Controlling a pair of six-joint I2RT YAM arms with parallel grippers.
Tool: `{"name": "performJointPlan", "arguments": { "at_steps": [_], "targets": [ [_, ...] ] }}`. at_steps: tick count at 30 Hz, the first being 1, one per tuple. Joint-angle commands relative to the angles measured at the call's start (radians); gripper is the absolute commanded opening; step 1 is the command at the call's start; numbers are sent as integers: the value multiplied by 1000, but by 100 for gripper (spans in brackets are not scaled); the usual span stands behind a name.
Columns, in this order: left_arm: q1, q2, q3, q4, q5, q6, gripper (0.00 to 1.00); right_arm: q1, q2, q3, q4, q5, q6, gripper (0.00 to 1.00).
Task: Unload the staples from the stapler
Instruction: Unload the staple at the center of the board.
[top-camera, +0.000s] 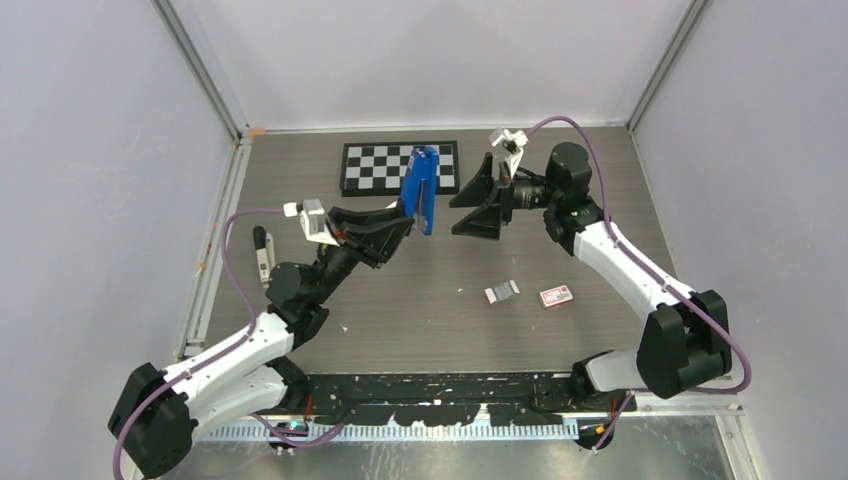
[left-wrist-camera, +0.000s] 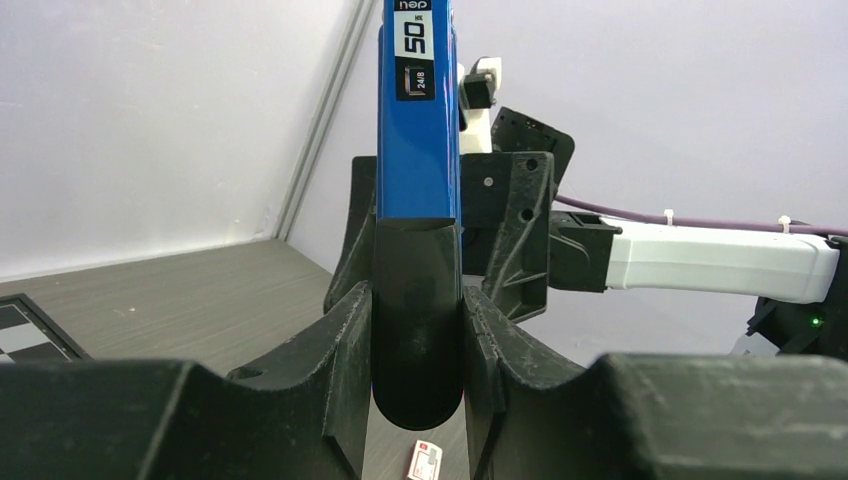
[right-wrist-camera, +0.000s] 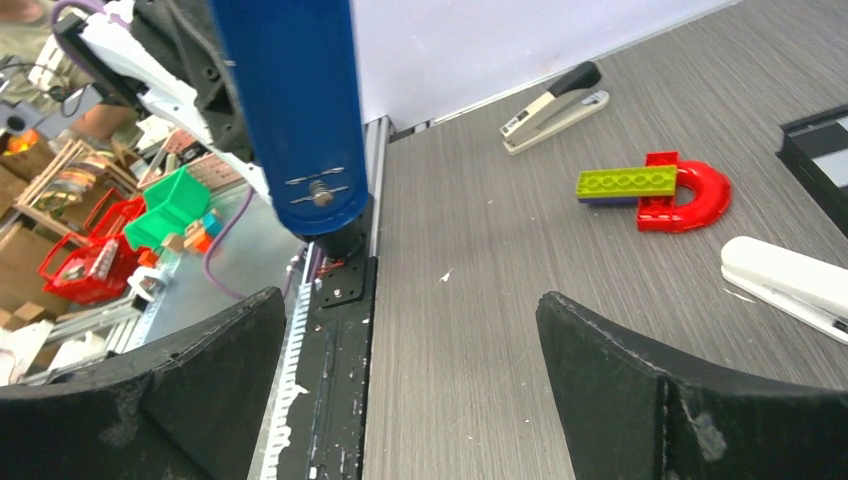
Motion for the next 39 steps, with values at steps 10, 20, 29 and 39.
{"name": "performJointPlan", "arguments": {
  "at_steps": [10, 20, 29, 39],
  "targets": [
    [3, 85, 32, 227, 22, -99, 0, 132, 9, 108, 184, 14, 237, 100],
    [3, 110, 18, 286, 21, -130, 0, 134, 44, 126, 32, 114, 124, 100],
    [3, 140, -6, 333, 14, -156, 0, 135, 89, 89, 364, 39, 382, 79],
    [14, 171, -65, 365, 36, -104, 0, 114, 110, 71, 162, -10, 191, 14]
  ]
}}
